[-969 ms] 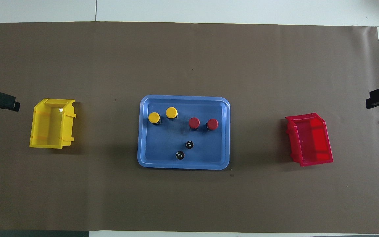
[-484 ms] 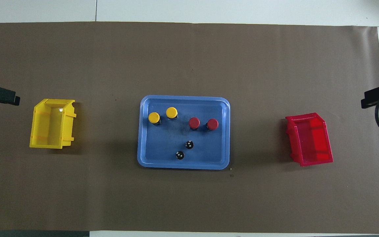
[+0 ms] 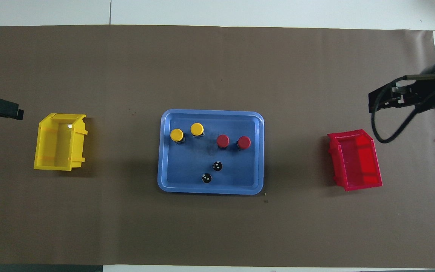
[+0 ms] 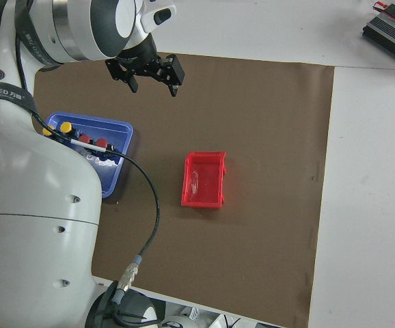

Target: Sort red and yellow buttons by color

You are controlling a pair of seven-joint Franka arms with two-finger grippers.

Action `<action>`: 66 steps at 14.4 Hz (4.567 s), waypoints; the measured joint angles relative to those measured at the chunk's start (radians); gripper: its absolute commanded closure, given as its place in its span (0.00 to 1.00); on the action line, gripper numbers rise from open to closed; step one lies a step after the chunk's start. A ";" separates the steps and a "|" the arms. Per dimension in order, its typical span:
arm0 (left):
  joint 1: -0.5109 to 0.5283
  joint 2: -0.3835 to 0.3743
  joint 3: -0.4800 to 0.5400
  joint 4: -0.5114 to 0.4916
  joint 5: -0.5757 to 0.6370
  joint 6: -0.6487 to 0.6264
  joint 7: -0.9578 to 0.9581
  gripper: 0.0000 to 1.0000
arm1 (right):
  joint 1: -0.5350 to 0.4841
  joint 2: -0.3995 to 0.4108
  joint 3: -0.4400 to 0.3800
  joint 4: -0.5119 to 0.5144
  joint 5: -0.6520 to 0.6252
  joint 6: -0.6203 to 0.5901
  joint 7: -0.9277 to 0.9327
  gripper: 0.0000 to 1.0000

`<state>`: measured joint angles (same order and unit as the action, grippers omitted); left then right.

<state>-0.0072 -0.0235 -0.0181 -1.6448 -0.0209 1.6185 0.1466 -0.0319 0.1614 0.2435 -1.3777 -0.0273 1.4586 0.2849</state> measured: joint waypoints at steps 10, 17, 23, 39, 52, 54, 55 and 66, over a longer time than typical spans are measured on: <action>0.000 0.000 0.021 0.000 0.000 0.000 -0.001 0.00 | 0.171 0.081 0.118 -0.370 -0.012 0.578 0.361 0.00; -0.005 0.000 0.021 -0.003 0.000 0.003 -0.070 0.00 | 0.193 0.028 0.118 -0.592 -0.012 0.770 0.354 0.15; -0.044 0.036 -0.045 -0.018 0.011 0.076 -0.233 0.00 | 0.223 0.062 0.118 -0.629 -0.038 0.829 0.335 0.24; -0.127 0.162 -0.226 -0.134 0.011 0.409 -0.787 0.00 | 0.222 0.074 0.114 -0.648 -0.075 0.874 0.299 0.62; -0.167 0.228 -0.403 -0.212 0.084 0.395 -0.834 0.01 | -0.024 -0.098 0.110 -0.559 -0.068 0.552 -0.021 0.93; -0.176 0.242 -0.405 -0.213 0.086 0.408 -0.837 0.01 | -0.135 -0.180 0.108 -0.602 0.007 0.504 -0.201 0.93; -0.181 0.246 -0.405 -0.216 0.086 0.415 -0.841 0.01 | -0.191 -0.220 0.107 -0.640 0.054 0.496 -0.292 0.93; -0.191 0.251 -0.405 -0.277 0.099 0.510 -0.854 0.11 | -0.379 -0.352 0.100 -0.944 0.114 0.614 -0.506 0.94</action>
<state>-0.1982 0.2272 -0.4235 -1.9219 0.0783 2.1286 -0.7073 -0.4111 -0.1902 0.3432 -2.3213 0.0866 2.0725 -0.2214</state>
